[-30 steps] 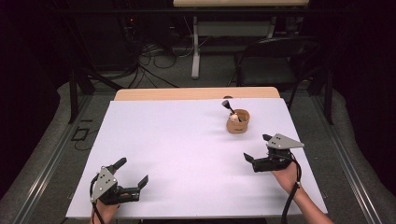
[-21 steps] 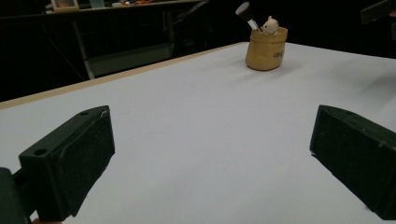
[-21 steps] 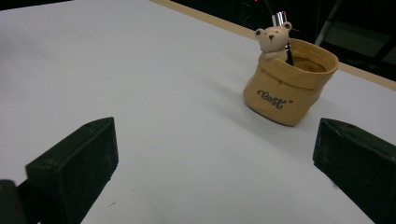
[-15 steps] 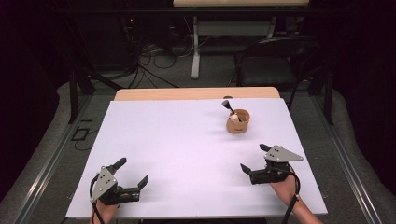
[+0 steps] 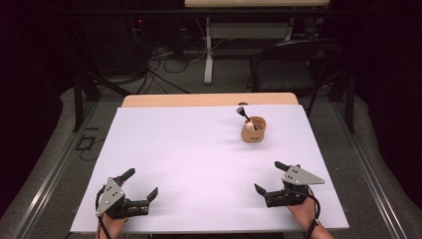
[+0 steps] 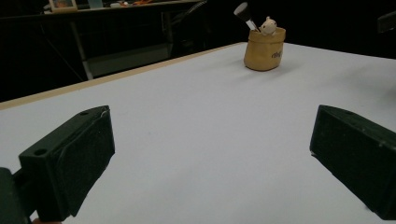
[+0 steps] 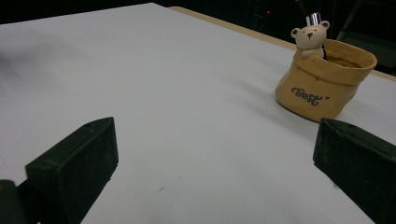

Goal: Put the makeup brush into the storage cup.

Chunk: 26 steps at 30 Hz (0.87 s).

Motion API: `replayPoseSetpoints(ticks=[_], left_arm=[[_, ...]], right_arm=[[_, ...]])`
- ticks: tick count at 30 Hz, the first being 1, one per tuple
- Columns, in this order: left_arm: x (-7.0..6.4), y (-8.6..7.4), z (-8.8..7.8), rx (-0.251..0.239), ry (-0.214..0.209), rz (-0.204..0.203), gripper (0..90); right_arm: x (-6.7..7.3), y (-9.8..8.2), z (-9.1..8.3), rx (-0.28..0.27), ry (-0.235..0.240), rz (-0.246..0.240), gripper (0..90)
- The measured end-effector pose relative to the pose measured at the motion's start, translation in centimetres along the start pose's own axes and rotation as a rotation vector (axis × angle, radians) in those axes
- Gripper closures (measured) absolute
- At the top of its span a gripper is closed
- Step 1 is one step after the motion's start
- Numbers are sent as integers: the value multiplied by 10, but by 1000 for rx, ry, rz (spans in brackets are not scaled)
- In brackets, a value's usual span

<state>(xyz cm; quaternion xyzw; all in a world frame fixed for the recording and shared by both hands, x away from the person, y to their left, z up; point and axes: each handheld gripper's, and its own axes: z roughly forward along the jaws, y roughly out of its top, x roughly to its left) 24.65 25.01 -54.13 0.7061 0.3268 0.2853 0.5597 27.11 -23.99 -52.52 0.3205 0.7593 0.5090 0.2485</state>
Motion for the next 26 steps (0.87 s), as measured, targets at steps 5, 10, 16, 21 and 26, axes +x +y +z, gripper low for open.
replayPoseSetpoints(ticks=[5,10,16,21,26], left_arm=[[0,0,0,2,-3,1,0],[-1,0,0,6,-14,6,0],[-1,-1,1,10,-16,1,0],[-1,-1,3,14,-23,3,0],[-2,-1,5,20,-27,7,0]], right_arm=[[2,-2,-4,0,5,2,0],[3,-4,-7,-4,-2,-5,0],[2,-4,-7,7,-4,-2,0],[1,-5,-4,21,-1,-6,0],[-2,-5,-3,7,9,-2,0]])
